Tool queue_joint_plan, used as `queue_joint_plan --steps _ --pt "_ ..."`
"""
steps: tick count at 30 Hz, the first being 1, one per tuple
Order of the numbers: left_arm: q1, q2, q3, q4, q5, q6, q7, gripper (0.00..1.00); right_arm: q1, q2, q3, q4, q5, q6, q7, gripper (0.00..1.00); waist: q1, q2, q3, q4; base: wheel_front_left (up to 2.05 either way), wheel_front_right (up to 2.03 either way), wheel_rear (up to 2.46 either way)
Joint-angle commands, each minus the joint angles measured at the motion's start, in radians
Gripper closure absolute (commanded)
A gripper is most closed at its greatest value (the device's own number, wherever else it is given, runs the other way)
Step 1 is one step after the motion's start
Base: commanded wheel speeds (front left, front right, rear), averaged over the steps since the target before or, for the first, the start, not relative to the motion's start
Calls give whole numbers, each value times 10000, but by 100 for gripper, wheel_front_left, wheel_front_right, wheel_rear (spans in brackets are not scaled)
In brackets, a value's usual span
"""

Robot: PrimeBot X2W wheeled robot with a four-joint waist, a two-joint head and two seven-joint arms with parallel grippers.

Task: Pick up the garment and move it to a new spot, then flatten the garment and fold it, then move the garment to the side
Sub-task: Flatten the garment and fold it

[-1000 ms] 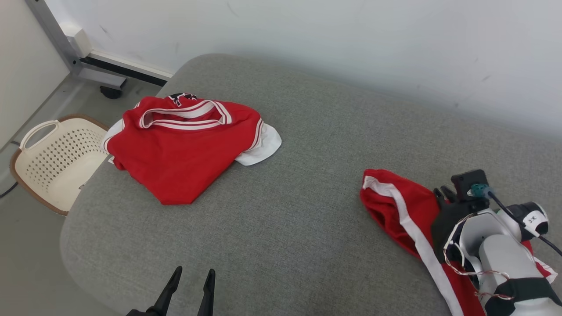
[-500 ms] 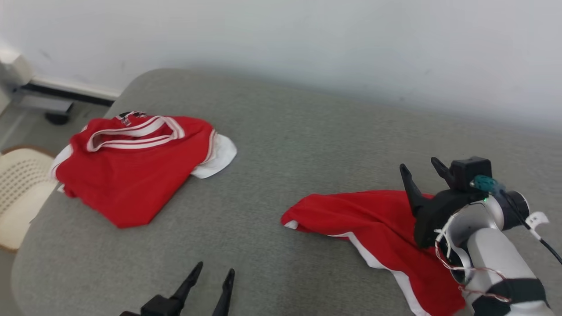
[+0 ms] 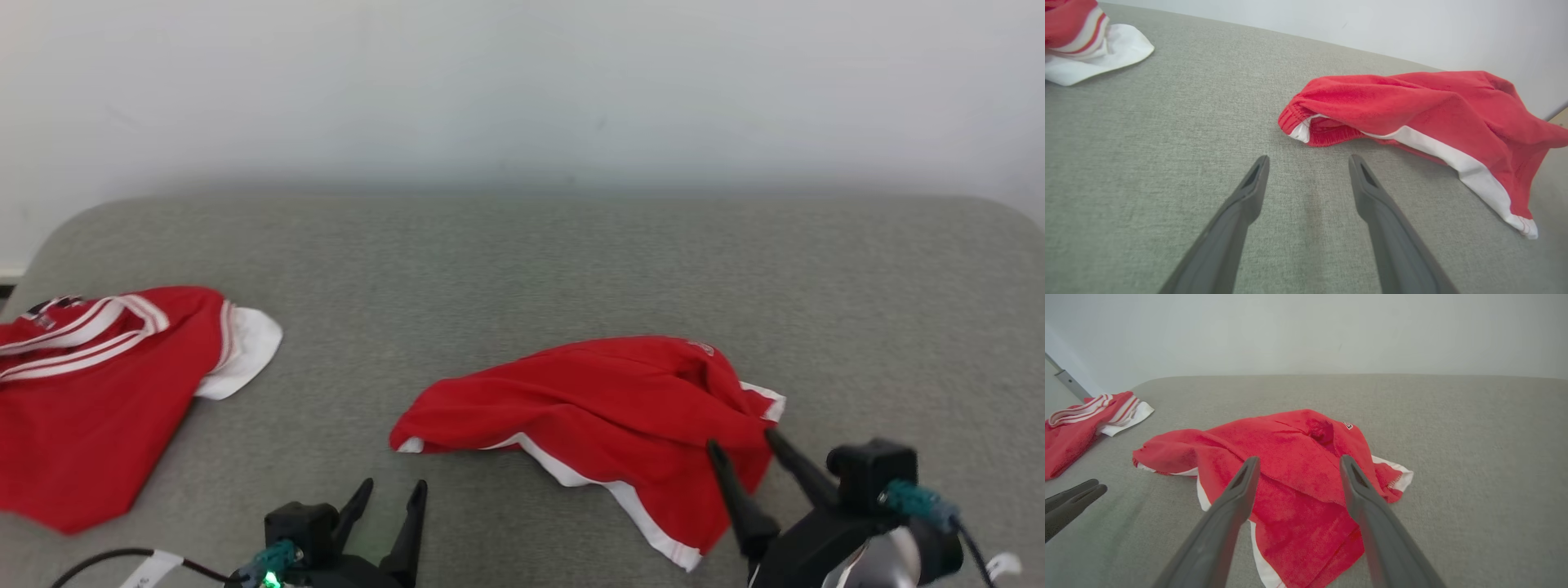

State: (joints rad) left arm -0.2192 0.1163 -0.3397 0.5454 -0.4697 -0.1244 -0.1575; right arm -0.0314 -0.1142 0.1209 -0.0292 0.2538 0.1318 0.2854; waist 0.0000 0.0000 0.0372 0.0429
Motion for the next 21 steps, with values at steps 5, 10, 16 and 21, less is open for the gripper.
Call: queue_joint_plan --steps 5,10,16,21 --pt "-740 -101 296 1144 -211 303 66 0 1014 405 265 -202 -198 -22 68 0 0 0 301 -1262 0 0 0" --pt "-1251 -162 659 2056 -512 717 75 6 1313 575 882 -77 -73 -22 17 0 0 0 452 -1587 0 0 0" --pt "-1513 -228 765 2532 -716 543 -315 36 1243 630 1085 8 -82 -22 -65 0 0 0 468 -1662 0 0 0" --pt "-1499 -243 830 2702 -803 550 -570 36 1254 637 1025 71 -192 -22 -36 0 0 0 394 -1592 0 0 0"
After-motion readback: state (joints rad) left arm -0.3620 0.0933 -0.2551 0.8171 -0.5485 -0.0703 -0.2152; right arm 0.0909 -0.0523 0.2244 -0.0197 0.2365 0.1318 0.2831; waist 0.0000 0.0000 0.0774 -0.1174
